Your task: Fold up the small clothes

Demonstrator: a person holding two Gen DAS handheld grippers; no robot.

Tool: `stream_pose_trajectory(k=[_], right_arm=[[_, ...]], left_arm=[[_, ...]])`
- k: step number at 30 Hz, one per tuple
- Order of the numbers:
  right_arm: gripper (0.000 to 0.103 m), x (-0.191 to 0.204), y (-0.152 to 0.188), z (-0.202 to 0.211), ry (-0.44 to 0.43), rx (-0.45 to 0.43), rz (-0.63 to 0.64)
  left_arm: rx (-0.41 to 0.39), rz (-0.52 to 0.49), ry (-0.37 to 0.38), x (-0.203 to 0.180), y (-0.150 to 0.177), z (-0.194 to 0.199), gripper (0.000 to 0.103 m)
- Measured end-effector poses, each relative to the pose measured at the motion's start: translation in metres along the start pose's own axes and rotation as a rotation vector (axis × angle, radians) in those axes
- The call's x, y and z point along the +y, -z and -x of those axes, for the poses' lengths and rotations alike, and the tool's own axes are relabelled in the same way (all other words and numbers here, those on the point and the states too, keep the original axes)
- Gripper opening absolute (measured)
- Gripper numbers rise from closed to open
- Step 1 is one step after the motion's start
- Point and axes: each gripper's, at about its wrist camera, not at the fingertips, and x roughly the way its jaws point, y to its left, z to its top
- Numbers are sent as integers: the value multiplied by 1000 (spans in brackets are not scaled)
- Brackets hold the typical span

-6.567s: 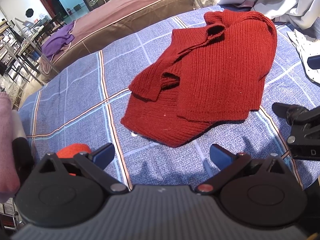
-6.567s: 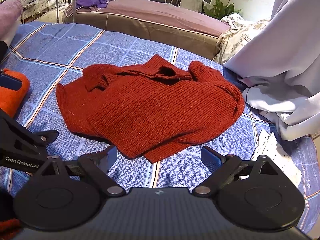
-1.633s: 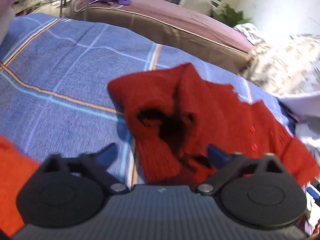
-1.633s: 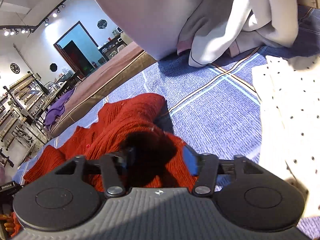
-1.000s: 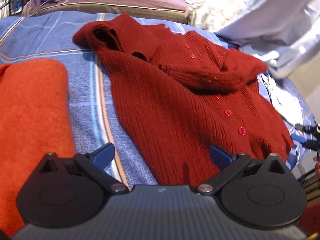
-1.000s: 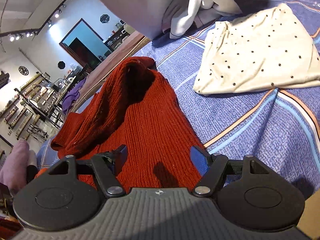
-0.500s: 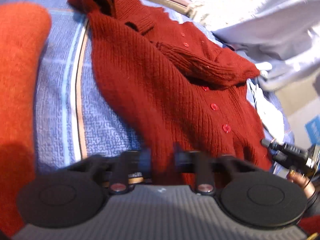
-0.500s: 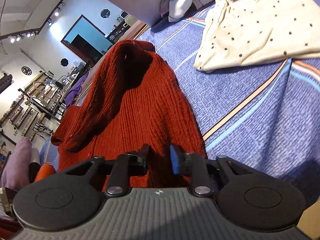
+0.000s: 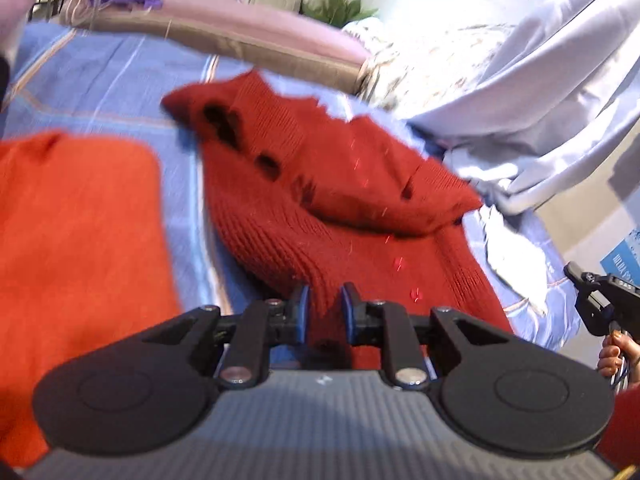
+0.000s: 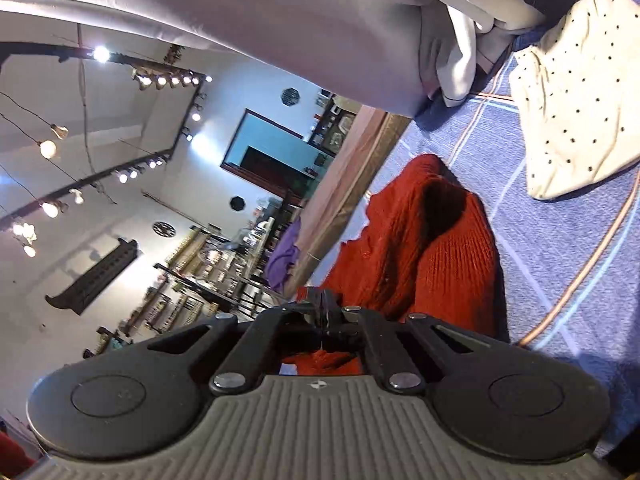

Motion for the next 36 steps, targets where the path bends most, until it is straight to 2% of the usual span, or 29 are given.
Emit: stream_pose_trajectory(k=[2,3,4,5,7,8,9,11,12,14,15,17,18,19,22,23,24,26,28,29,30,31,33,34,36], right_arm=[[14,-3,5,-5,135,75,60],[27,-8,12,-9,182,119,72],[39,-10,19,-11,208,144,83],[42,-11,29,-14,218,174,101],[47,-11,46,-15,193,209,122],[50,-8,55,-17,189,227,141],[55,-4,62,-20,188,247,184],[61,13,82,-29,189,297,330],[62,25,94,-39,185,347,443],[62,48,120,-58,179,426,685],[62,58,132,-67,169,450,787],[58,64,146,-85,143,507,868],[58,61,150,-95,164,533,873],[58,56,154,-103,215,539,893],[58,38,171,-121,432,542,1086],[59,33,176,-125,479,553,1138],[62,26,179,-128,511,580,1174],[63,23,185,-128,515,568,1222],[59,22,183,-127,518,568,1216],[53,20,179,-127,512,568,1192],[31,22,177,-125,501,562,1161],[13,25,174,-123,490,549,1136],[12,30,161,-118,437,547,1023],[12,34,152,-114,373,545,925],[12,47,138,-106,192,572,738]], left_arm=[[76,64,-42,12,9,-13,17],[110,101,-56,19,15,-17,19],[133,132,-62,24,20,-20,20],[142,143,-52,25,23,-21,24],[142,93,-55,17,25,-18,44],[132,44,-67,10,24,-17,62],[120,-7,-76,1,22,-16,75],[102,-97,-76,-14,16,-20,80],[101,-125,-63,-22,14,-26,80],[109,-153,-25,-37,9,-38,81],[113,-165,0,-48,9,-45,84],[132,-190,26,-62,8,-57,89],[134,-201,33,-69,10,-60,89],[134,-209,39,-72,12,-62,89],[140,-219,12,-72,18,-64,94],[147,-223,1,-71,19,-64,96],[155,-219,-9,-69,20,-67,96],[172,-193,-14,-63,20,-70,96],[179,-166,-9,-58,19,-73,96],[182,-157,-5,-56,19,-74,96],[185,-152,-2,-55,18,-75,96],[186,-152,-3,-54,18,-76,96],[186,-158,-8,-53,18,-75,97],[187,-158,-10,-52,18,-74,98],[184,-151,-12,-49,16,-73,101]])
